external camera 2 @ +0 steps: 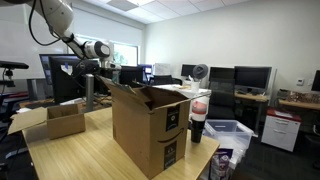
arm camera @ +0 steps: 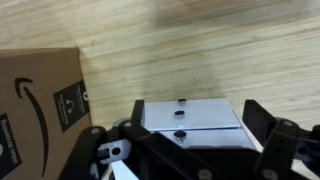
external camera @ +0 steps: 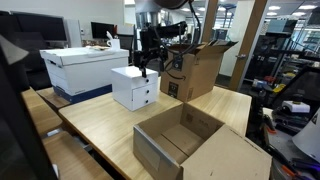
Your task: Open the top drawer
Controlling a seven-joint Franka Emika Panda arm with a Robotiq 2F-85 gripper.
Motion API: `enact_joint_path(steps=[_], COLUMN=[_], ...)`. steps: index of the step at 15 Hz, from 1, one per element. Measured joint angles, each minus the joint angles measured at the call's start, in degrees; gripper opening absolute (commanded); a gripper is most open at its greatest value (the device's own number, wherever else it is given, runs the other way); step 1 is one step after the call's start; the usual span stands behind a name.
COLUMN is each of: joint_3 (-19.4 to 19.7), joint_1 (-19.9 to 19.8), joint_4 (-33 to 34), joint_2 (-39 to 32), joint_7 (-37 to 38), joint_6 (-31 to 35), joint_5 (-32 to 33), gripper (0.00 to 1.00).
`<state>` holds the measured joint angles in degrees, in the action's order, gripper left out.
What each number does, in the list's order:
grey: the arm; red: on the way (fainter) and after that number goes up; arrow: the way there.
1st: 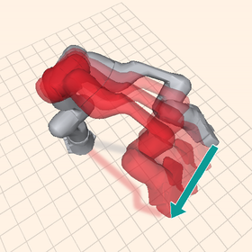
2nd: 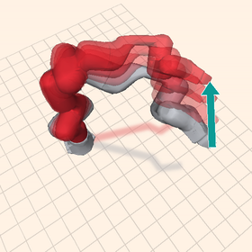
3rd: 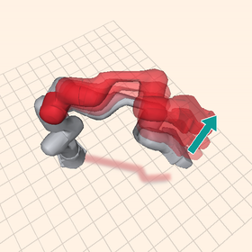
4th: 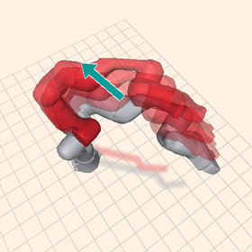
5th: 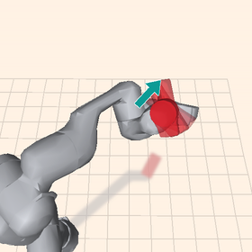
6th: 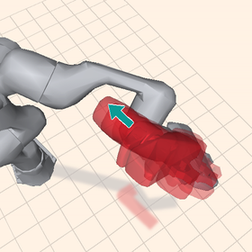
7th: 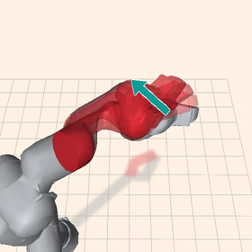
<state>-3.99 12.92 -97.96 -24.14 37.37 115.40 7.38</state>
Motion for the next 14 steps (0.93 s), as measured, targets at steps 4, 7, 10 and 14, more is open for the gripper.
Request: enact_joint_path(steps=[4, 7, 10, 14], joint_3=[0.8, 1.8, 2.5, 2.8], joint_1=[-0.1, -0.3, -0.5, -0.5], joint_4=[0.0, 0.0, -0.1, -0.1], joint_2=[-1.4, -2.3, -3.0, -3.7], joint_7=[-3.2, -5.0, -6.0, -6.1], joint_6=[3.3, 5.6, 6.7, 6.9], joint_5=[0.0, 0.0, 0.0, 0.0], gripper=[1.0, 1.0, 1.0, 1.0])
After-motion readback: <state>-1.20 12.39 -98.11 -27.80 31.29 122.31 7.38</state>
